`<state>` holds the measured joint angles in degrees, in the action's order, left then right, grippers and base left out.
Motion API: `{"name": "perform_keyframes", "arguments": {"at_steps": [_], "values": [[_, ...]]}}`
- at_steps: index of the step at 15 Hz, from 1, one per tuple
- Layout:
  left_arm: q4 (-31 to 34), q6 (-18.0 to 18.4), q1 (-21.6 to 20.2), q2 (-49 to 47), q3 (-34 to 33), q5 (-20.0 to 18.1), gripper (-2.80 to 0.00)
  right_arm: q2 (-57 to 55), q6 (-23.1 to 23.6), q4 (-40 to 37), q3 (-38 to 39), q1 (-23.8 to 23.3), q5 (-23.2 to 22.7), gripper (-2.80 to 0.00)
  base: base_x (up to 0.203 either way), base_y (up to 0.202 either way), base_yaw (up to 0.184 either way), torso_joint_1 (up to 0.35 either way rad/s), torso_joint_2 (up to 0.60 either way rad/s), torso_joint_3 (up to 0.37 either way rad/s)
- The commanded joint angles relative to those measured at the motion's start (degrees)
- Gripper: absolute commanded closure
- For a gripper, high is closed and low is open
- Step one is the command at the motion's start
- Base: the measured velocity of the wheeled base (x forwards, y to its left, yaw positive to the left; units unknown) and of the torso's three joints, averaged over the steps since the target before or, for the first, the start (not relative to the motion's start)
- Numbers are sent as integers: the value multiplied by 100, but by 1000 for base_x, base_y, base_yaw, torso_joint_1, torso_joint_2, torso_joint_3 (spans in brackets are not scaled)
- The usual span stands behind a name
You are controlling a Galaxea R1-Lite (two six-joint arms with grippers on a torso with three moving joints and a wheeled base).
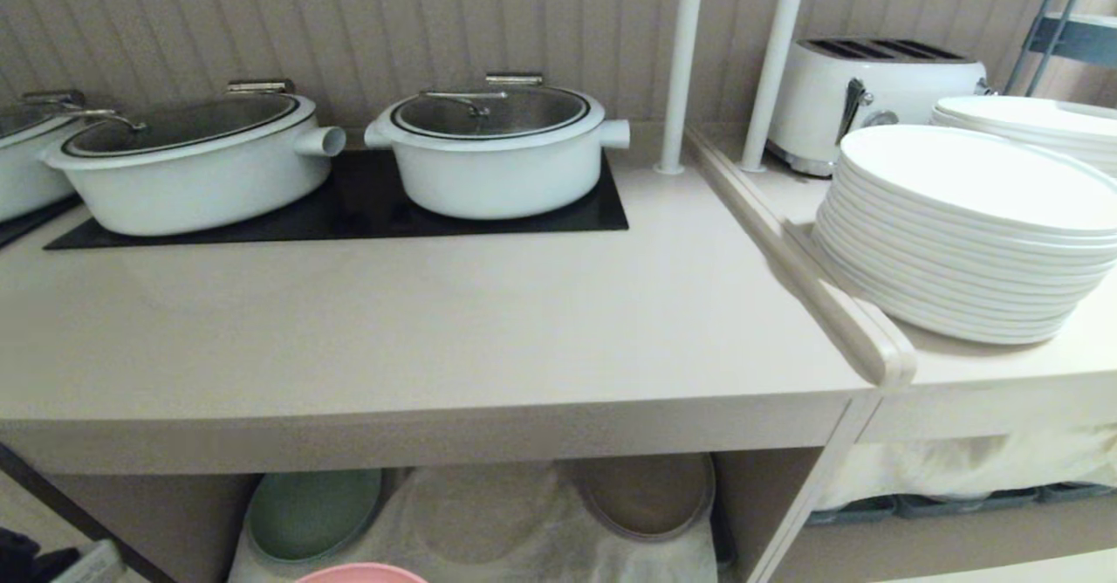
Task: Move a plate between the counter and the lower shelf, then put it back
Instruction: Put the plate in the cupboard
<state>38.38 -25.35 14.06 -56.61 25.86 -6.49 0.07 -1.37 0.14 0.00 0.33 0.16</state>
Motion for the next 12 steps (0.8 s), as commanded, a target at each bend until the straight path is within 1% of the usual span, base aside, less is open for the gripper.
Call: {"name": "perform_keyframes", "arguments": {"at_steps": [1,12], "values": [[20,-14,1,-8,-2,-2,0,-7,-1,4,0,2,2,0,0,0,0,-237,532,296],[20,-13,-6,-9,-1,-2,0,-7,-4,4,0,2,2,0,0,0,0,-212,502,285]]}}
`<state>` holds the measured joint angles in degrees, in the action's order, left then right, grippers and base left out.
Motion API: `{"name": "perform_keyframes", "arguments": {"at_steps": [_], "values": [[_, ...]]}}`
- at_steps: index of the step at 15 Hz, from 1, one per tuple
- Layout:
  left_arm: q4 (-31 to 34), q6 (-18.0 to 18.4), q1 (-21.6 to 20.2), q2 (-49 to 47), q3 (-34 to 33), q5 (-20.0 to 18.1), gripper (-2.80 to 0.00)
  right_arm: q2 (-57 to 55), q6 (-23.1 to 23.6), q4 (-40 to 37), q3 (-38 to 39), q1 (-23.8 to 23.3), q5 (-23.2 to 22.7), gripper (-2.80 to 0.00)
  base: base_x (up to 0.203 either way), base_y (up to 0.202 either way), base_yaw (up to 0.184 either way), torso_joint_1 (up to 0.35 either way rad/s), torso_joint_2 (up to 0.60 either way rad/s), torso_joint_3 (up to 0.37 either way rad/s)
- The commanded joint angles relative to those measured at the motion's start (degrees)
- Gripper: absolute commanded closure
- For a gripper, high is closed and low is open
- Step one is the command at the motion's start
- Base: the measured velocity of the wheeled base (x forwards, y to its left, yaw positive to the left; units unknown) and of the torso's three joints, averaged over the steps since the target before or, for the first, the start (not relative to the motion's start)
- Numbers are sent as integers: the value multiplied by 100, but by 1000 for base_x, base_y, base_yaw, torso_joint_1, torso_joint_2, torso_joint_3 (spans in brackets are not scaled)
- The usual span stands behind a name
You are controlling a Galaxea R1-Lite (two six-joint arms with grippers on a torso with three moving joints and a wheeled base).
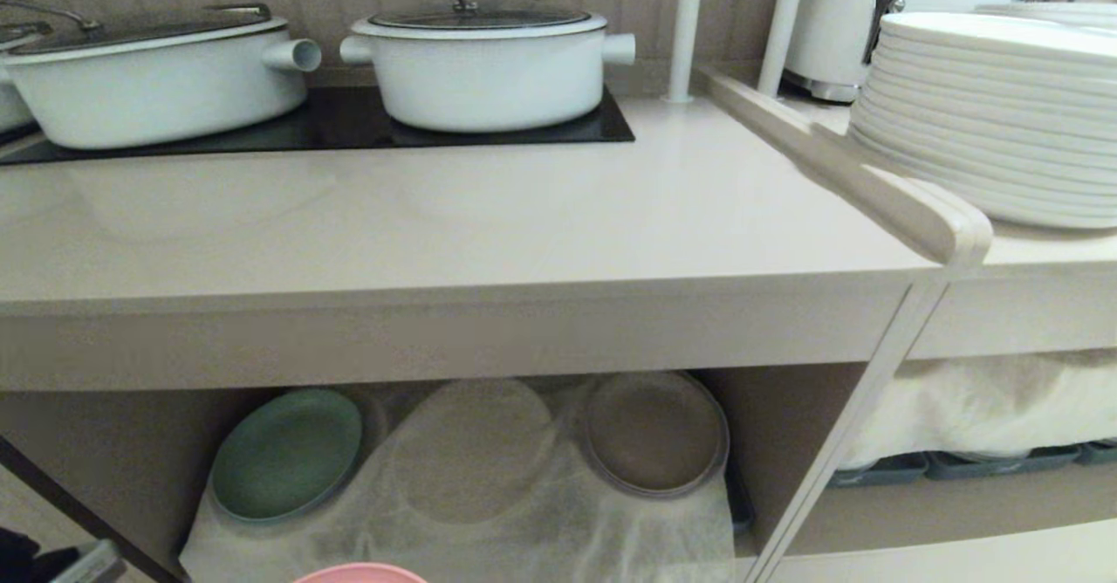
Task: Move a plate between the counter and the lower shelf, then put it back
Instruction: Put the plate in the cupboard
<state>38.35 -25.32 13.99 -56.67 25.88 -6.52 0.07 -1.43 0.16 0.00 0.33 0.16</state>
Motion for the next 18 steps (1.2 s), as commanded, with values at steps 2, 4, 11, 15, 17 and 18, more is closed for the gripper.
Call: {"name": "perform_keyframes", "arguments": {"at_steps": [2,4,11,15,17,18], "values": [[23,-17,0,-3,5,-7,0,-7,2,2,0,2,1,0,0,0,0,-184,466,288],[20,-17,7,-8,5,-7,0,-7,2,2,0,2,1,0,0,0,0,-168,462,294],[14,-17,-1,-10,5,-16,0,-7,2,2,0,2,1,0,0,0,0,-139,446,305],[14,-17,7,-10,14,-16,0,-7,2,2,0,2,1,0,0,0,0,-24,105,72],[14,-17,0,-4,14,-16,0,-7,2,2,0,2,1,0,0,0,0,-1,13,13],[14,-11,-2,-10,14,-16,0,-7,2,2,0,2,1,0,0,0,0,0,0,0]]}}
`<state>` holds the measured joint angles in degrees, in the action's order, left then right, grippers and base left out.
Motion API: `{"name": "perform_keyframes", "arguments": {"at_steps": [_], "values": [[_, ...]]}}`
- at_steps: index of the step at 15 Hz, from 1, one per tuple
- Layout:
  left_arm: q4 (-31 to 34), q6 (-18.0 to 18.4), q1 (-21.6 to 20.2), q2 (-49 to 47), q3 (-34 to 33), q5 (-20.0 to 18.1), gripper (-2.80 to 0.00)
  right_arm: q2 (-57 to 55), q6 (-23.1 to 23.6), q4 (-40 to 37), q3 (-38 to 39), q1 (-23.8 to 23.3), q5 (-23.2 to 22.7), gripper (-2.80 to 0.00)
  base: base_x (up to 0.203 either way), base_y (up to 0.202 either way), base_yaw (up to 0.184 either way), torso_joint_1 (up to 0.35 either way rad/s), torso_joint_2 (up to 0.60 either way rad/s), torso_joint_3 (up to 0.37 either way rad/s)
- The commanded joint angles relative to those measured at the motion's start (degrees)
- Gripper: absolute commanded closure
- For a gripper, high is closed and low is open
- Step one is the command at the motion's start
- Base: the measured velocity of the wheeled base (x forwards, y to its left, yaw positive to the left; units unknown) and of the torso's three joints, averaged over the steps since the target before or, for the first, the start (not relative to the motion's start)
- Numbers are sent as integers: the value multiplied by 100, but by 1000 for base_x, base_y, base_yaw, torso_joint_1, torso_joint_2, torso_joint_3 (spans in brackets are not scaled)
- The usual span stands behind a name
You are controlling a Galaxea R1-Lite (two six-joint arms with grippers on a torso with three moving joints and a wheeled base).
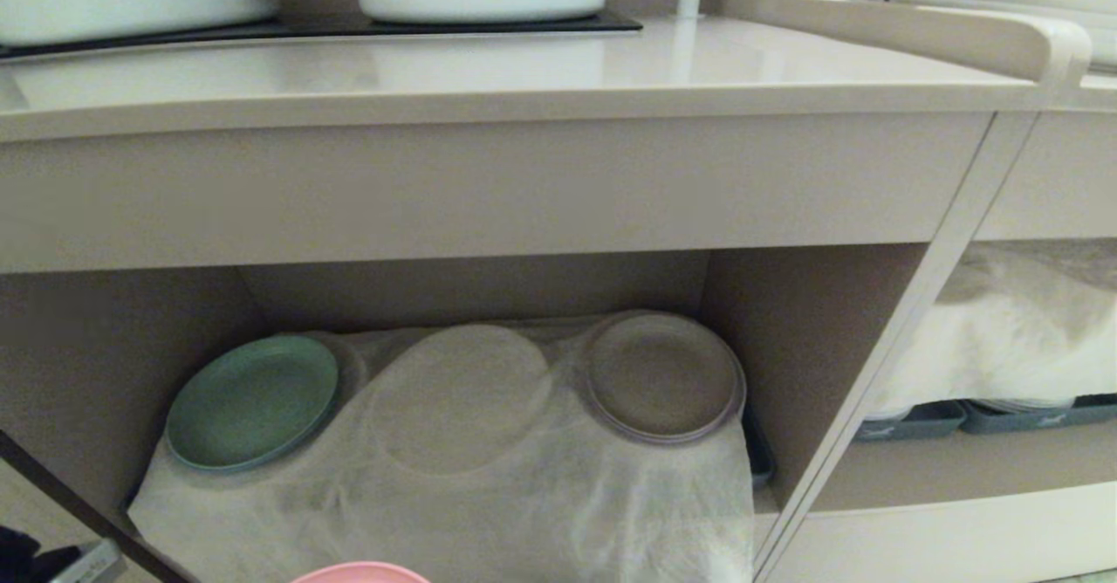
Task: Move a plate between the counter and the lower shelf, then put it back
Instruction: Put the plate in the cupboard
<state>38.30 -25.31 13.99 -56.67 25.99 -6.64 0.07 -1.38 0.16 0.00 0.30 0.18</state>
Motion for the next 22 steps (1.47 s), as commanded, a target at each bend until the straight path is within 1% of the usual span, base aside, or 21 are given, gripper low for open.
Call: {"name": "perform_keyframes", "arguments": {"at_steps": [1,10,14,15,17,21,22], "values": [[19,-16,-2,-2,3,5,0,-7,-3,2,0,5,-1,0,0,0,0,0,0,0],[11,-18,-19,16,26,13,0,-7,-1,2,0,5,-1,0,0,0,0,0,0,0],[-16,-38,-55,-39,130,-45,0,-7,-2,2,0,5,-1,0,0,0,0,0,0,0],[-153,-70,-55,-98,174,-48,0,-7,5,2,0,5,-1,0,0,0,0,0,0,0],[-685,-202,-55,-271,142,-48,0,-7,-3,2,0,5,-1,0,0,0,0,0,0,0],[-1198,-351,-48,-863,157,-32,0,-7,6,2,0,5,-1,0,0,0,0,0,0,0],[-1383,-459,-48,-1065,169,-12,0,-7,6,2,0,5,-1,0,0,0,0,0,0,0]]}}
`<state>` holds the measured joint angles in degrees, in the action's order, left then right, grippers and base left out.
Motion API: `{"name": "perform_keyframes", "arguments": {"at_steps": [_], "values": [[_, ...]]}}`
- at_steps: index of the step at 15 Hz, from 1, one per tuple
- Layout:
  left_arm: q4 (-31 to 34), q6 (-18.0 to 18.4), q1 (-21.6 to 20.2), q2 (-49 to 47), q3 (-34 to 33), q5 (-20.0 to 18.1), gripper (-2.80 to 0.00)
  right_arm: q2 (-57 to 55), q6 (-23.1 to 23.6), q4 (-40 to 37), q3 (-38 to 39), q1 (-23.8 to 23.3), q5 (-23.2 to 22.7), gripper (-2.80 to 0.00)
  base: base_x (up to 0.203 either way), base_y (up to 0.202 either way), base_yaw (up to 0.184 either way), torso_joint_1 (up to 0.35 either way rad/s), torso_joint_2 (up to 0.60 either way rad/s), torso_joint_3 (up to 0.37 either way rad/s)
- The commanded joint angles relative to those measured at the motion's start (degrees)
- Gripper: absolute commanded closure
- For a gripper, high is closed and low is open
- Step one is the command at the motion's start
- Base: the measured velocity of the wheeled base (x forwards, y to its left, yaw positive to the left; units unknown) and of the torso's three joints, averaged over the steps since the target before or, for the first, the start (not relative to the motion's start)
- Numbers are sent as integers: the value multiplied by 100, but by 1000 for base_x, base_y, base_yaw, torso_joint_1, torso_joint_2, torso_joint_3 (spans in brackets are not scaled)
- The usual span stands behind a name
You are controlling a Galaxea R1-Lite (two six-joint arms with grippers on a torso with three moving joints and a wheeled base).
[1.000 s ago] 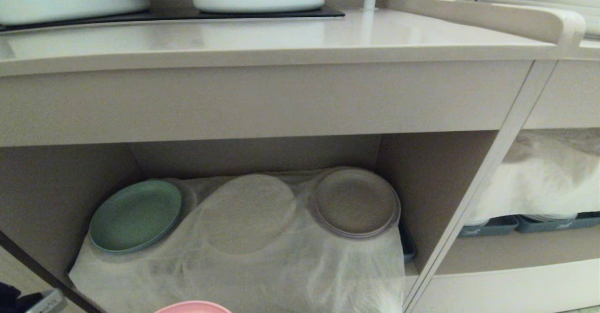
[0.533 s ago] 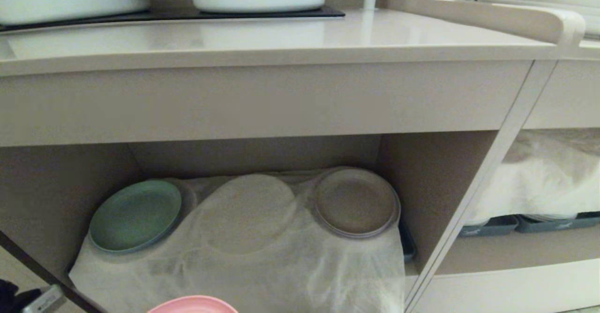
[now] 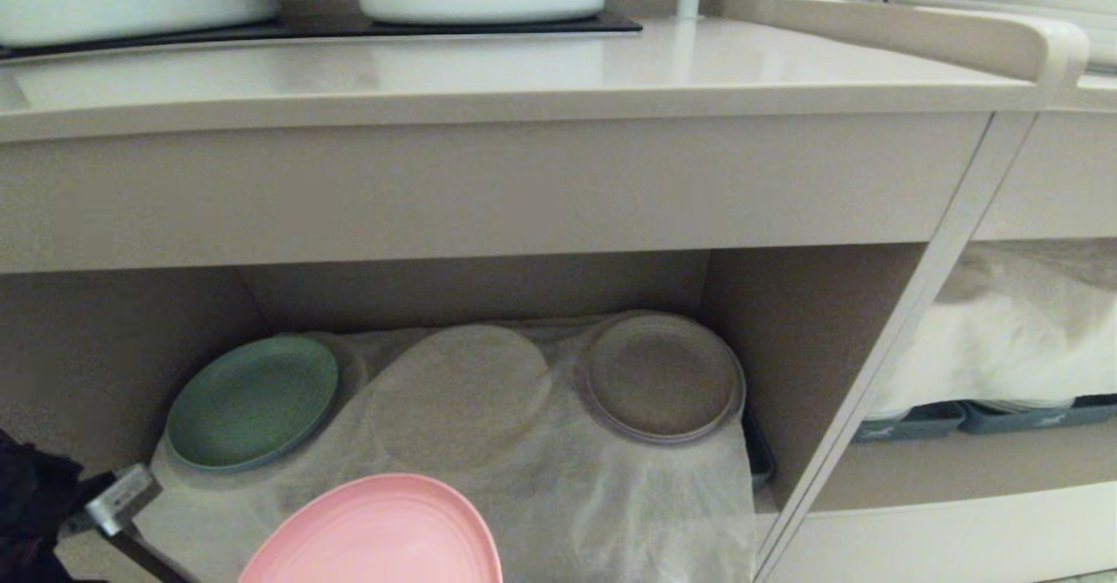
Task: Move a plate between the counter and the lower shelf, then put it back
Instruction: Put the plate in the cupboard
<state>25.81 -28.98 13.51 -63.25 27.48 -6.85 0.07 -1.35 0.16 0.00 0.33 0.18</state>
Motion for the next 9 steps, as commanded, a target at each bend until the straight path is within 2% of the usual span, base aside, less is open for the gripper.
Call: {"name": "perform_keyframes", "arguments": {"at_steps": [1,5,9], "values": [[-325,-212,1,-613,31,30,0,-7,-2,2,0,2,-1,0,0,0,0,0,0,0],[-1099,-725,11,-1392,112,257,0,-7,3,2,0,2,-1,0,0,0,0,0,0,0],[-1235,-1555,29,-1915,511,287,0,-7,3,2,0,2,-1,0,0,0,0,0,0,0]]}}
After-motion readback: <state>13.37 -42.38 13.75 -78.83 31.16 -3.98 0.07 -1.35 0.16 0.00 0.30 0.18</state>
